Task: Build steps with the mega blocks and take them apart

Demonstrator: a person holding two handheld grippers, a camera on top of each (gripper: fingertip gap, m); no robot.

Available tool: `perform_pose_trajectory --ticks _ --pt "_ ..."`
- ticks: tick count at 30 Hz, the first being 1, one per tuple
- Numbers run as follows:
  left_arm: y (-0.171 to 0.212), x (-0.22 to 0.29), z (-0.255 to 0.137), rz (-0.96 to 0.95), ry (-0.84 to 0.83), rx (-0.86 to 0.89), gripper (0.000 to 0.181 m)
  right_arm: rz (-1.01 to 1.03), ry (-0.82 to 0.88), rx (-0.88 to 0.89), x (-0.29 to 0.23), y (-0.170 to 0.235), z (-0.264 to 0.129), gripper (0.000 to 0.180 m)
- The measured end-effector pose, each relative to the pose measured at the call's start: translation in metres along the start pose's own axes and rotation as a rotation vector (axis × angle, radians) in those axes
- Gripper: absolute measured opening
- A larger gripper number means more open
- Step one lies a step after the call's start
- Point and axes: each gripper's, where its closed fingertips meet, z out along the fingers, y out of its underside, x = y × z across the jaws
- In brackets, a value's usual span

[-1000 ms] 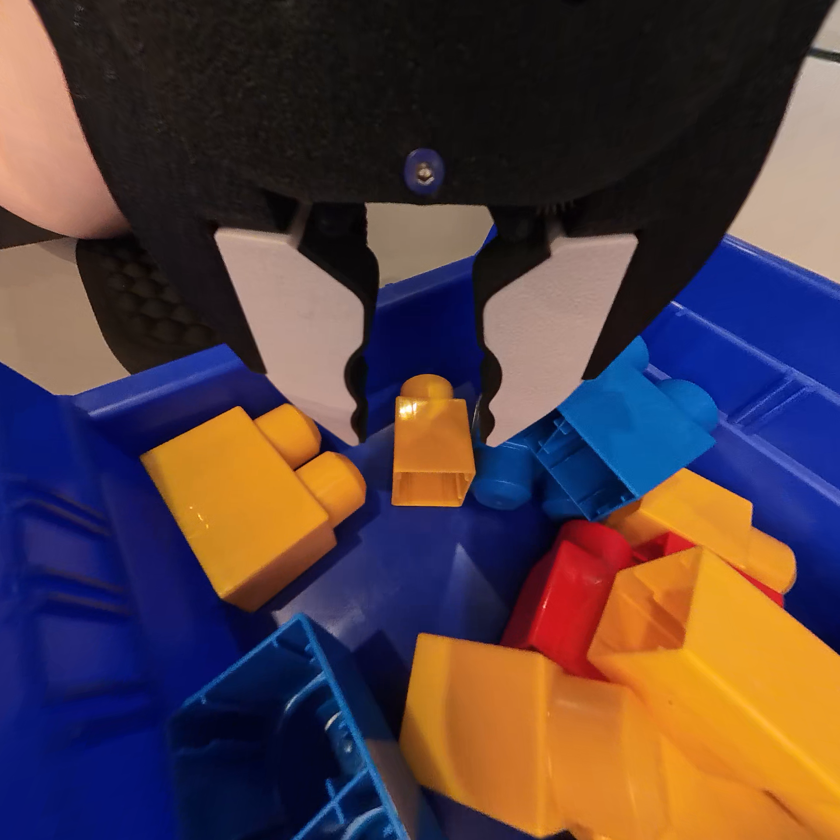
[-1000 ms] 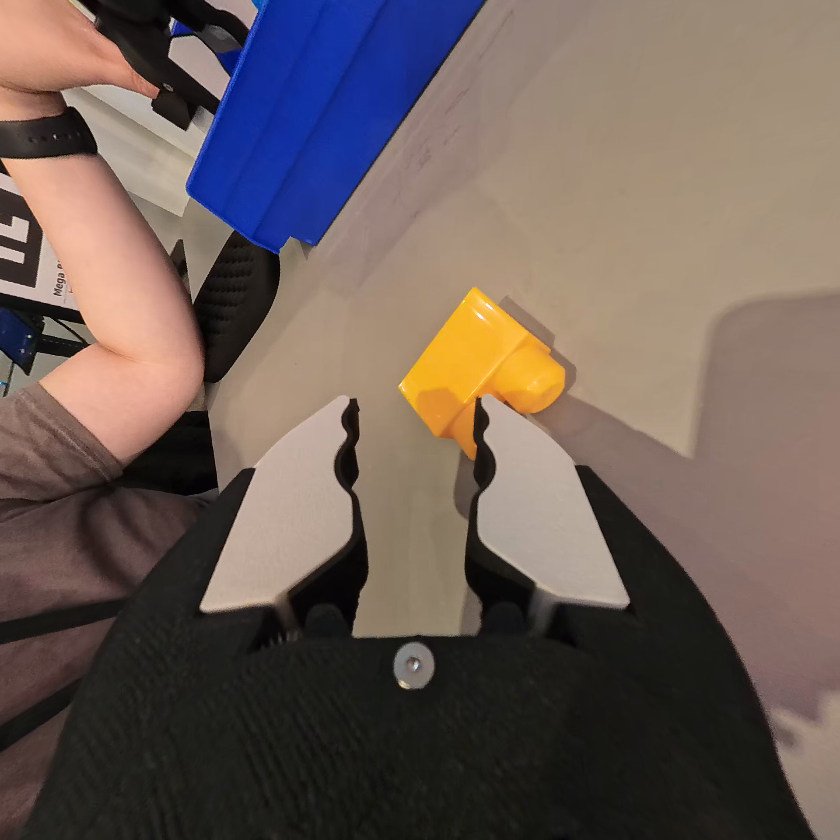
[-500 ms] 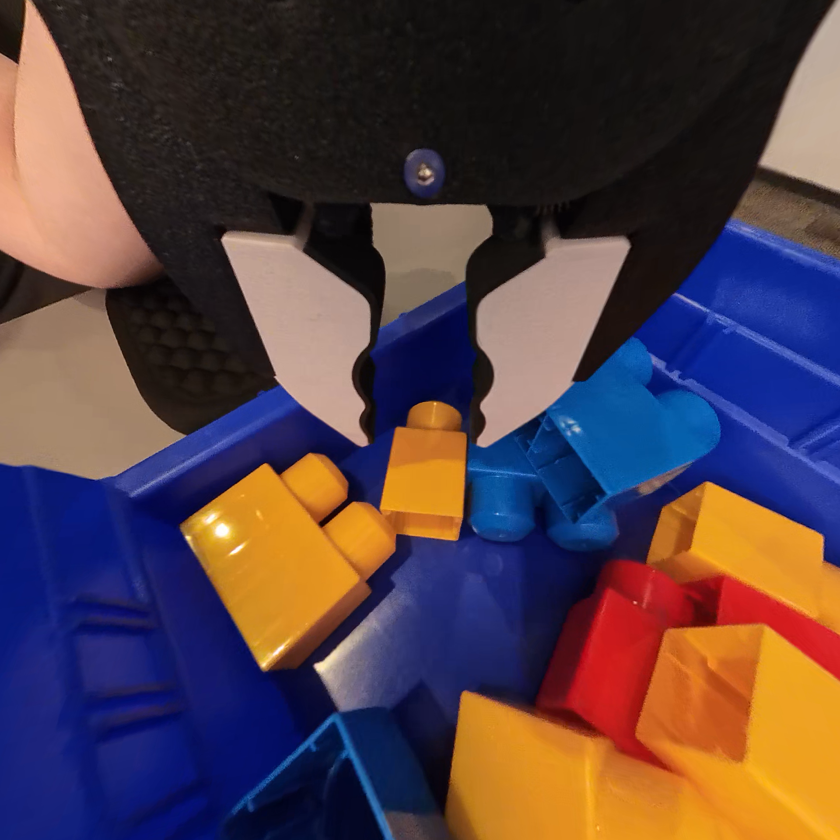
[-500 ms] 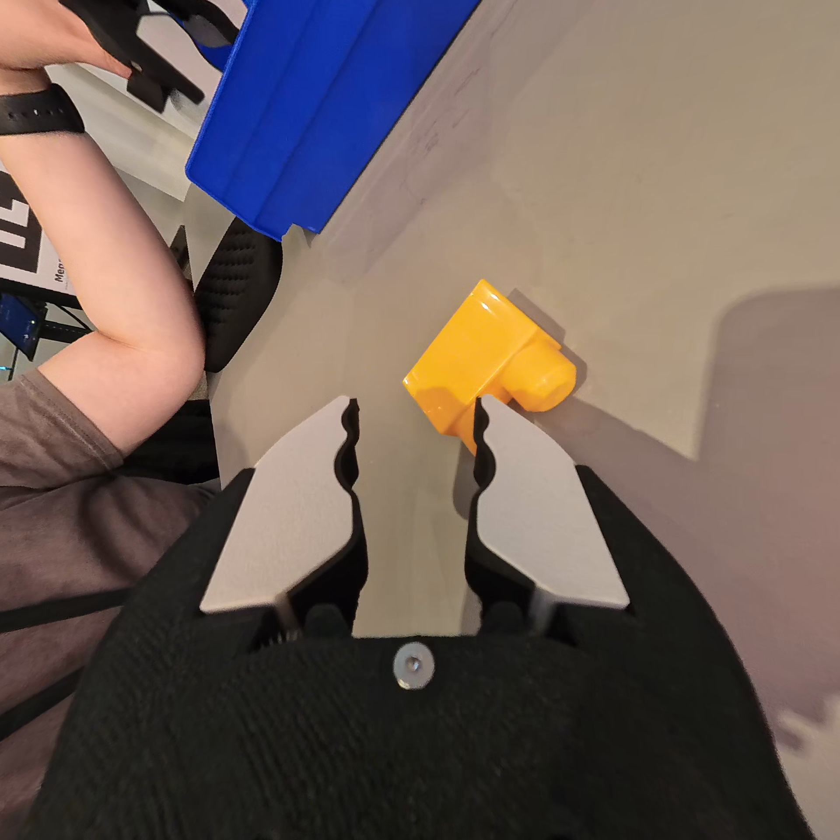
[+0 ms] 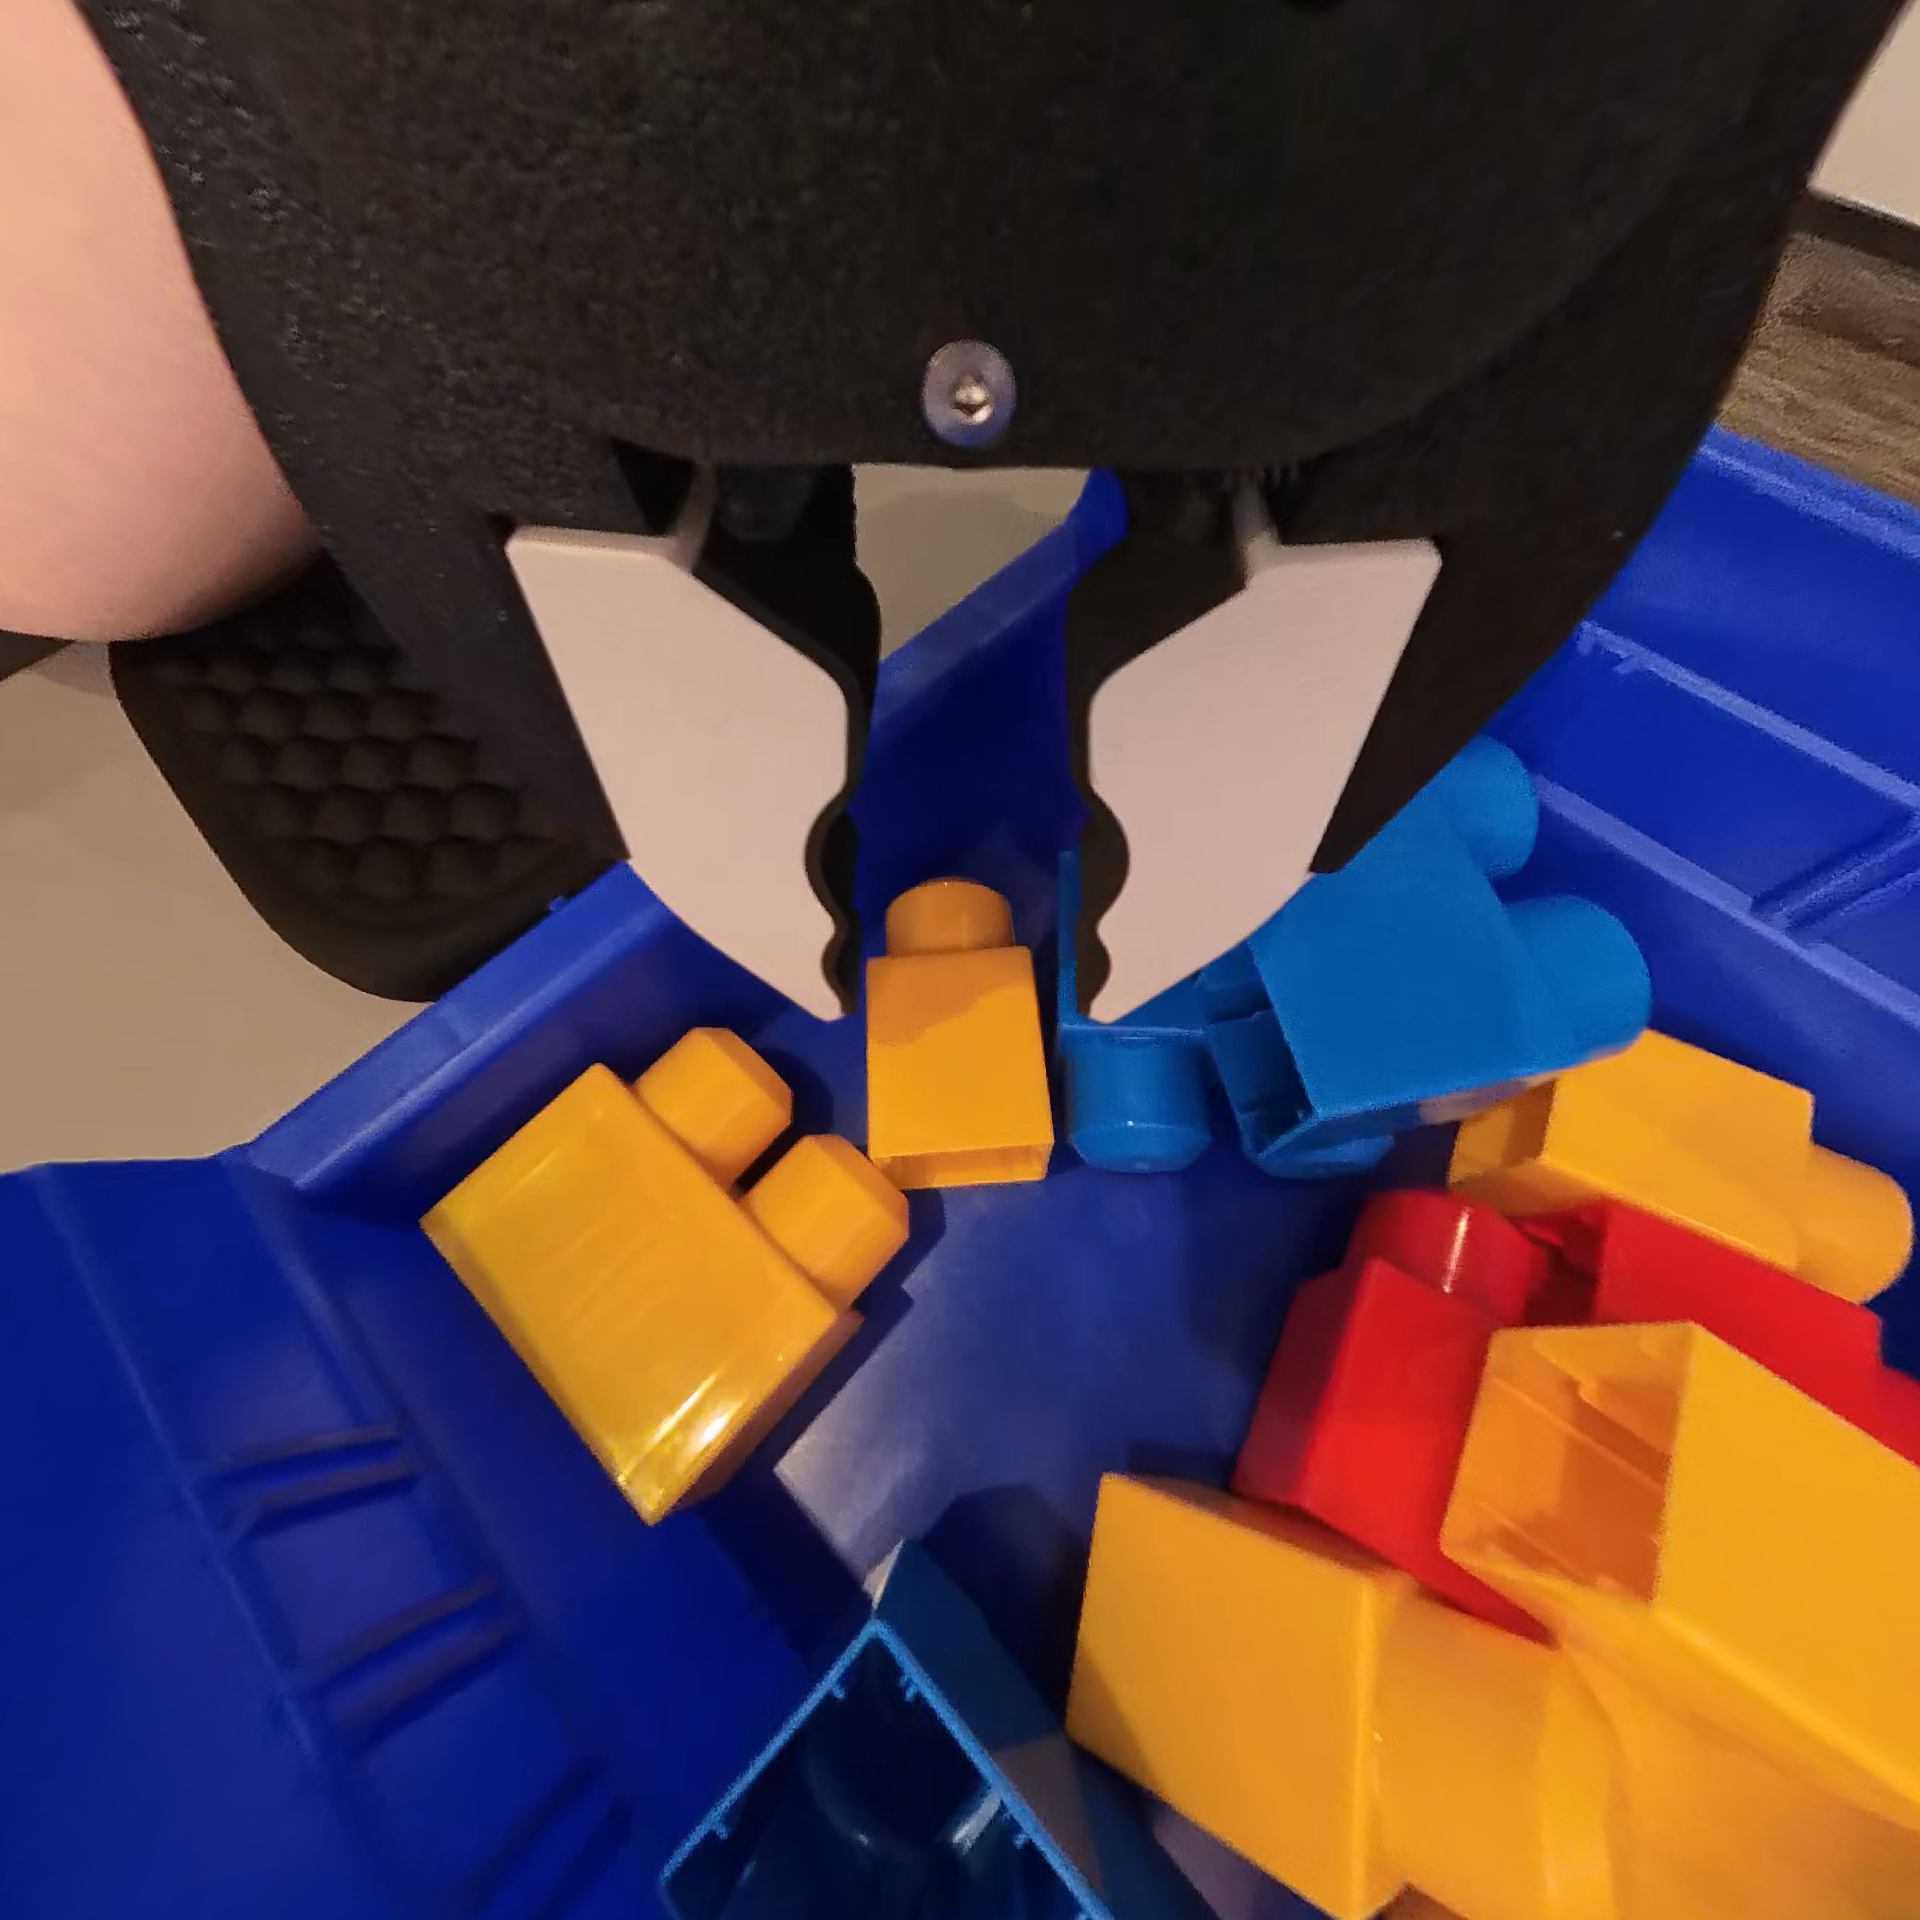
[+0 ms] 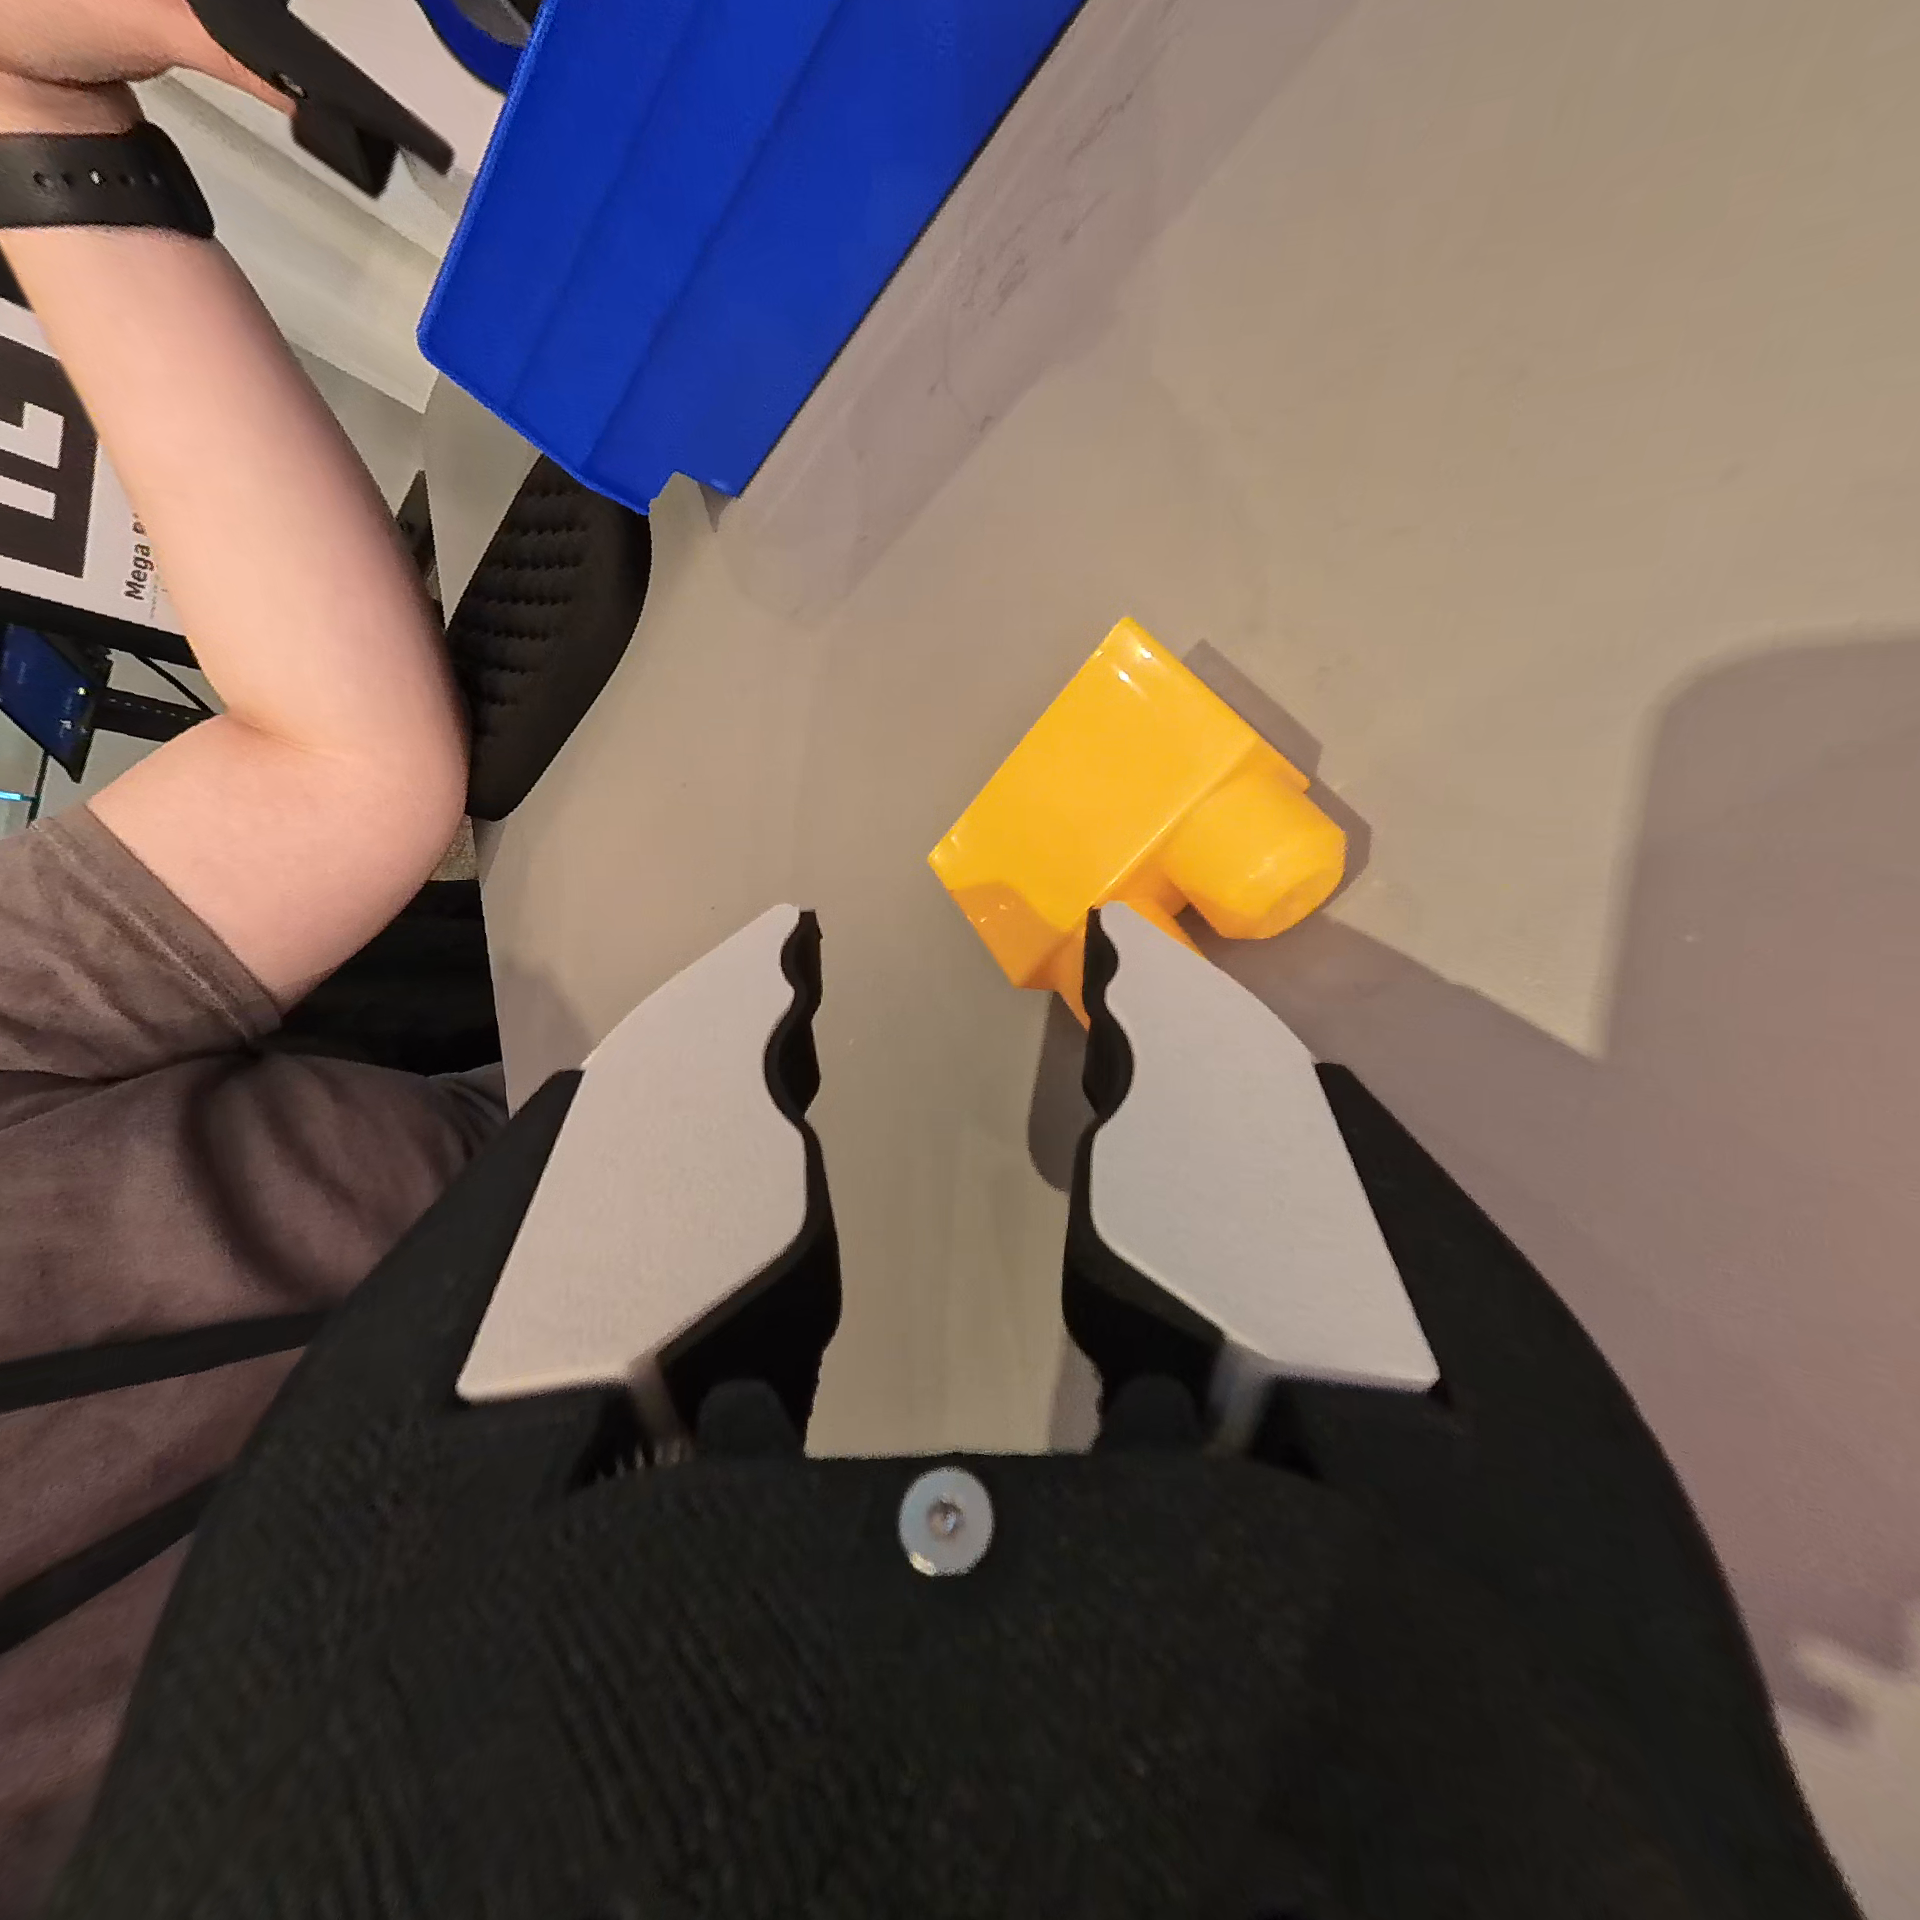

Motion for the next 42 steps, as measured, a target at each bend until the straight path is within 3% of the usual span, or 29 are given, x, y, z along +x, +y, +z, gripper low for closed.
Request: perform_pose_trajectory --ticks 19,42 --pt "-0.007 0.013 0.002 0.125 0.015 0.021 0.045 -0.029 -0.022 -0.01 -0.009 0.0 0.001 0.05" --pt "0.006 0.01 0.015 0.074 0.028 -0.115 0.036 -0.04 -0.032 -0.024 -0.013 0.002 0.003 0.05"
